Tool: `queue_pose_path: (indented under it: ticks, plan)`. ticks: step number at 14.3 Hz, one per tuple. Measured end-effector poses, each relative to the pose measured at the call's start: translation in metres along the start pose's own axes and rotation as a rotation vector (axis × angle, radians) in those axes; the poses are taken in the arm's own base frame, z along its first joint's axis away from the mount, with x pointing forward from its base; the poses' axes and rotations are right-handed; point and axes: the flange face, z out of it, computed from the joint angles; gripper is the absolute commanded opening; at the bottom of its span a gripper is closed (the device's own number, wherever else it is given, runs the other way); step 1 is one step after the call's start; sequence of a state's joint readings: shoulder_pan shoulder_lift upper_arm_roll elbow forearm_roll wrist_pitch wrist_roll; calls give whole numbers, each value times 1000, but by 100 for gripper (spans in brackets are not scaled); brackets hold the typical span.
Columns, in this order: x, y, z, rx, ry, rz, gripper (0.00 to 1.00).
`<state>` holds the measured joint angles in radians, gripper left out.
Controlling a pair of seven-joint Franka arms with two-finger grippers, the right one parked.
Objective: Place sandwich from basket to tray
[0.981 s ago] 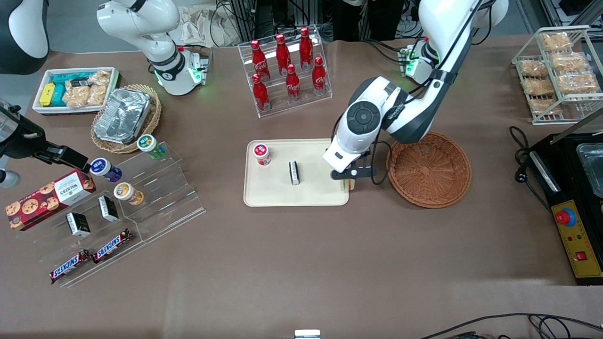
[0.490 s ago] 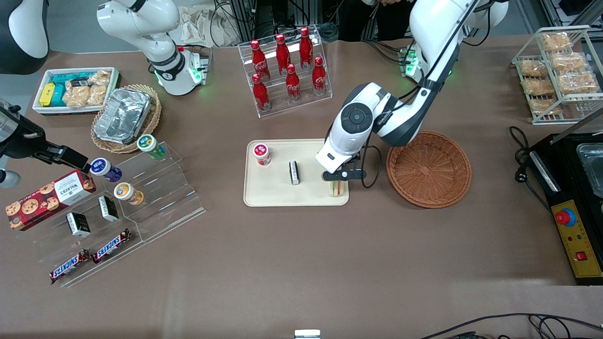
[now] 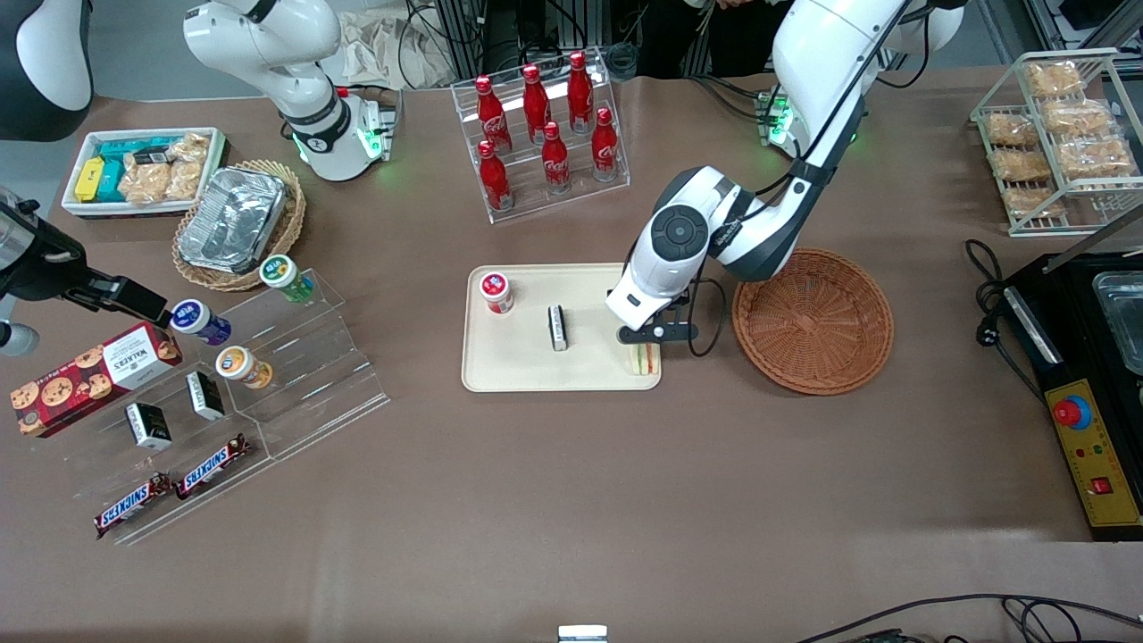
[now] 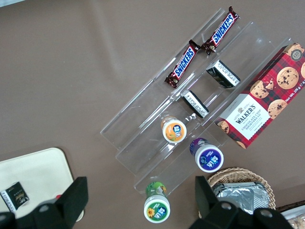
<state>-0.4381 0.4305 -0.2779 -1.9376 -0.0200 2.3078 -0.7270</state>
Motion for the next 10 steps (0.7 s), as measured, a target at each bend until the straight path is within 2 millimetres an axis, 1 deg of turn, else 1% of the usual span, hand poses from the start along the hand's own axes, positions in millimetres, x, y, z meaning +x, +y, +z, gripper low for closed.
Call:
queue_pose_path:
  ticks: [2, 3, 4, 5, 6, 8, 10]
  plan:
    - [3, -1, -5, -6, 8, -7, 99]
    - [7, -3, -11, -9, 15, -15, 99]
    - [12, -8, -21, -11, 22, -28, 98]
    - [19, -15, -38, -9, 27, -44, 98]
    - [27, -26, -59, -6, 31, -67, 98]
    - [47, -54, -106, -14, 62, -120, 98]
    - [58, -85, -143, 23, 121, -134, 98]
